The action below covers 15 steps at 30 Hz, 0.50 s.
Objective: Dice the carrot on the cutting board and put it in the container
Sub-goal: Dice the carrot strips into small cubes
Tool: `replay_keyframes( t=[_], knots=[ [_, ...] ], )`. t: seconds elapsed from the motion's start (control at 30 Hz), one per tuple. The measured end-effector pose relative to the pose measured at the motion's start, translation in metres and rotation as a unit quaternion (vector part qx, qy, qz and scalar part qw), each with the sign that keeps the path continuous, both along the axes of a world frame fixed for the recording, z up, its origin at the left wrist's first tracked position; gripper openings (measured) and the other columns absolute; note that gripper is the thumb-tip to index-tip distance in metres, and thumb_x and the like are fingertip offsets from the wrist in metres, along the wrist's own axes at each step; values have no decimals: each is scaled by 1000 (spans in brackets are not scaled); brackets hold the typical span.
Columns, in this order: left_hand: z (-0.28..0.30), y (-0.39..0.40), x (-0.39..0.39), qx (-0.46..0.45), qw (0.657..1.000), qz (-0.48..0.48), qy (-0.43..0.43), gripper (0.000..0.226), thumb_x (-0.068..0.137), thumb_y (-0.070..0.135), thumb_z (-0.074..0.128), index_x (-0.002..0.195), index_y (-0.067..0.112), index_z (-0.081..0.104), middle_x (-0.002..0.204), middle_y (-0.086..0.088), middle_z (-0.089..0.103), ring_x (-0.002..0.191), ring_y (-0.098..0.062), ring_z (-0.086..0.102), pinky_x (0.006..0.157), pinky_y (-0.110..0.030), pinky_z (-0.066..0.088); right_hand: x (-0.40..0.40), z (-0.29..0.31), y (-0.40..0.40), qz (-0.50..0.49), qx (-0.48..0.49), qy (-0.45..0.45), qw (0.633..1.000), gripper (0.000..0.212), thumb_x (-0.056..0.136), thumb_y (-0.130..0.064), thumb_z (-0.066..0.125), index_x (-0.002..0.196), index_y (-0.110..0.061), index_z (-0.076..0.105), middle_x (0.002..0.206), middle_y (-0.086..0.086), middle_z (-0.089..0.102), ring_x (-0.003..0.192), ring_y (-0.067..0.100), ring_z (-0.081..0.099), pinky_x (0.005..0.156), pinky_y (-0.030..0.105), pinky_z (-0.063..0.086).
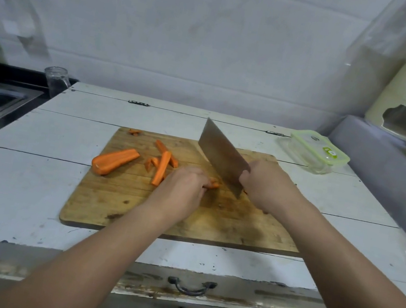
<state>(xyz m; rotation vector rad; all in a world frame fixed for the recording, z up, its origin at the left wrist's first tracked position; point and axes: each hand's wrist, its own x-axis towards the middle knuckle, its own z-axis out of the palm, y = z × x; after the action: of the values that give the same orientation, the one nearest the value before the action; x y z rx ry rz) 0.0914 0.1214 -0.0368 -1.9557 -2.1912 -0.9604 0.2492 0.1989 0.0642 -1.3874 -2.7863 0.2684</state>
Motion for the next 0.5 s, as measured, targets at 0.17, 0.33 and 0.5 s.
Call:
replay_keyframes(
  t=[0.17,0.33,0.5],
  knots=[
    [2,3,2,-4,1000,12,15,23,99,10,61,115,14,77,107,-2,68,103,-21,62,89,-29,51,29,7,3,-53,-11,46,997,26,101,-25,41,78,-18,51,80,8,60,61,23,58,54,31,44],
    [6,2,6,-9,1000,19,21,23,101,13,59,115,15,77,111,-1,67,105,-18,60,94,-34,53,29,7,-14,-25,-10,35,999,26,103,-25,41,82,-18,55,83,3,59,73,23,59,60,32,42],
    [7,1,10,-11,999,23,31,24,101,13,58,116,17,76,109,0,66,101,-16,59,89,-30,53,16,-8,-19,-32,-4,6,999,17,101,-19,45,91,-17,58,84,5,59,75,25,60,60,35,48]
  ],
)
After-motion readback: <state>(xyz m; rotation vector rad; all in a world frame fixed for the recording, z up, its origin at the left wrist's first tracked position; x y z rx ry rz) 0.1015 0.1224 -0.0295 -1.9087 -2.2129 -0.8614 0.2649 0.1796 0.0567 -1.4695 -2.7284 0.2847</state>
